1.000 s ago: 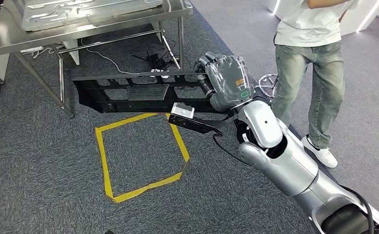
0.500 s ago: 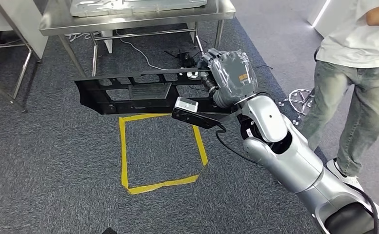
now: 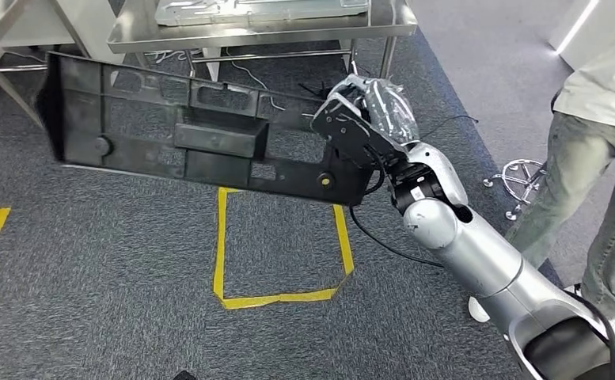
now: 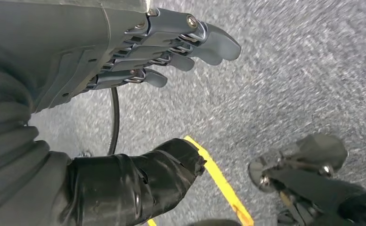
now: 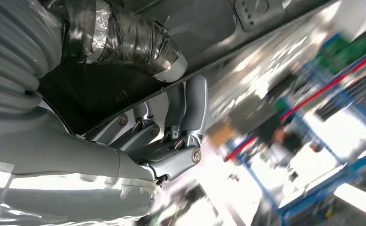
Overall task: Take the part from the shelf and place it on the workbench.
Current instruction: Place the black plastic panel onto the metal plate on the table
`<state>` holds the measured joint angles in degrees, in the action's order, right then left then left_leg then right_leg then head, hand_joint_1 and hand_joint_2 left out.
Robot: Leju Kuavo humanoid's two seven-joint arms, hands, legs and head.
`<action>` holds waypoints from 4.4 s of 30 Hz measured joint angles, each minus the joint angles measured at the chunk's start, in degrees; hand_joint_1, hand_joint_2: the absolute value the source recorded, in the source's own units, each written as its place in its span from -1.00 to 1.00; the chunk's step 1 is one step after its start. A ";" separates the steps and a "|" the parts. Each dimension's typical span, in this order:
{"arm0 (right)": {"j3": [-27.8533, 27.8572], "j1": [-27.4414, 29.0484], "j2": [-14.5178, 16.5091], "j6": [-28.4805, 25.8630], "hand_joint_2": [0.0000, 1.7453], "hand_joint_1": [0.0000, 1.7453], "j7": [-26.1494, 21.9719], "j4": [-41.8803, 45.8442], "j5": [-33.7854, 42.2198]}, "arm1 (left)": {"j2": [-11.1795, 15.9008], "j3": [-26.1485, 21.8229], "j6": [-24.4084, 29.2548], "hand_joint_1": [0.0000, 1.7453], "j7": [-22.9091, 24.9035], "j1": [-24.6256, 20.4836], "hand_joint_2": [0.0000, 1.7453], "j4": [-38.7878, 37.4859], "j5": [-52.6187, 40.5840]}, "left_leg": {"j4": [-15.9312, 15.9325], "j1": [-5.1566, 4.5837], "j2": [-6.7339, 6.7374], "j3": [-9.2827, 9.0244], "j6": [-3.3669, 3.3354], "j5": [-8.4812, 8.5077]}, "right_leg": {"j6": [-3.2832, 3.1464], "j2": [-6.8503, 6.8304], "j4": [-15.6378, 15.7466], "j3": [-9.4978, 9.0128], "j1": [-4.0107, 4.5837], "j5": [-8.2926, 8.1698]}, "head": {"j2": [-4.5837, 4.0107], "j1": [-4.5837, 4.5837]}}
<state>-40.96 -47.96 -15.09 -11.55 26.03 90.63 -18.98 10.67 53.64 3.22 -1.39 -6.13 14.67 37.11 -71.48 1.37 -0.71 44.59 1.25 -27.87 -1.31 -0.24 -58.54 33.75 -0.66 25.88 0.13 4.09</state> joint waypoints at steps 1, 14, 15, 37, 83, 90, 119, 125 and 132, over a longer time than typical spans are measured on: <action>0.00 -0.37 0.01 -0.80 1.00 1.00 0.93 -0.36 -2.19 | -0.03 0.00 -0.05 -1.00 0.01 0.01 1.00 0.00 0.09 | 3.77 0.06 0.21 -2.03 0.01 1.84 | 0.20 -0.24 -0.24 0.00 -0.02 0.23 | 0.00 0.01; -0.44 -2.86 -0.17 0.89 1.00 1.00 4.74 -1.58 -25.63 | -0.72 0.00 -0.05 -1.00 -0.01 -0.02 1.00 0.03 0.14 | 12.84 -0.39 0.28 -7.72 -3.27 3.10 | 2.72 -0.06 -16.13 8.73 -0.05 6.12 | 0.00 -0.58; -0.44 -2.82 -0.20 1.31 1.00 1.00 4.74 -1.59 -26.13 | -0.82 0.00 -0.04 -1.00 -0.01 0.00 1.00 0.03 0.11 | 12.74 -0.36 0.17 -7.97 -3.21 2.88 | 2.76 -0.06 -14.28 8.20 -0.14 4.27 | 0.00 -0.59; -0.44 -3.13 -1.03 7.77 1.00 1.00 4.64 -1.59 -28.48 | -1.39 0.02 2.06 -1.00 0.17 0.06 1.00 0.10 -0.73 | 12.98 -1.38 0.31 -7.01 -2.74 3.73 | 1.36 0.41 -0.81 -1.05 0.45 1.51 | 0.00 -0.44; -1.86 -4.84 -3.00 15.45 1.00 1.00 -0.59 -0.06 -44.82 | -0.97 0.77 1.98 -1.00 0.13 -0.02 1.00 0.92 -1.18 | 13.13 -1.28 -0.59 -13.98 -2.30 -1.77 | 1.51 0.74 -0.97 5.17 -0.10 -3.42 | 0.00 -1.31; -2.60 -6.52 -3.12 16.30 1.00 1.00 -4.28 0.00 -46.93 | -0.91 1.04 1.26 -1.00 0.17 -0.14 1.00 1.03 -1.19 | -2.91 -0.83 -0.01 -2.49 -0.94 -6.13 | -0.24 0.87 -0.47 1.17 0.16 -0.49 | 0.00 -1.17; 4.83 -2.57 -6.76 0.02 1.00 1.00 -2.10 3.34 -21.09 | -0.38 1.38 1.17 -1.00 0.76 -0.11 1.00 1.03 0.09 | 2.55 -0.79 0.20 -8.91 -1.33 -5.23 | 0.15 0.85 -0.70 1.35 -0.34 -0.65 | 0.00 -1.05; 6.90 -1.62 -7.08 -4.44 1.00 1.00 -3.74 3.60 -8.29 | -0.46 1.42 1.18 -1.00 0.71 0.33 1.00 1.02 0.46 | 8.57 -1.20 0.27 -5.28 -2.15 2.49 | 0.57 1.14 -0.55 -2.76 -0.24 2.73 | 0.00 -1.04; 9.28 -0.69 -8.56 -8.01 1.00 1.00 -5.10 4.59 -2.39 | -0.38 1.44 1.41 -1.00 0.68 0.26 1.00 1.01 0.98 | 14.89 -1.81 0.11 -9.94 -4.31 3.85 | 2.26 0.99 -3.63 -3.43 -0.15 4.06 | 0.00 -1.11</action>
<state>-31.68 -48.65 -23.64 -19.55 20.92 95.22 -21.38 10.29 55.08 4.63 -0.72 -5.87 15.67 38.10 -56.59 -0.43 -0.60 34.66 -3.06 -24.02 0.96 0.75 -62.16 30.32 -0.81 29.95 0.13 2.98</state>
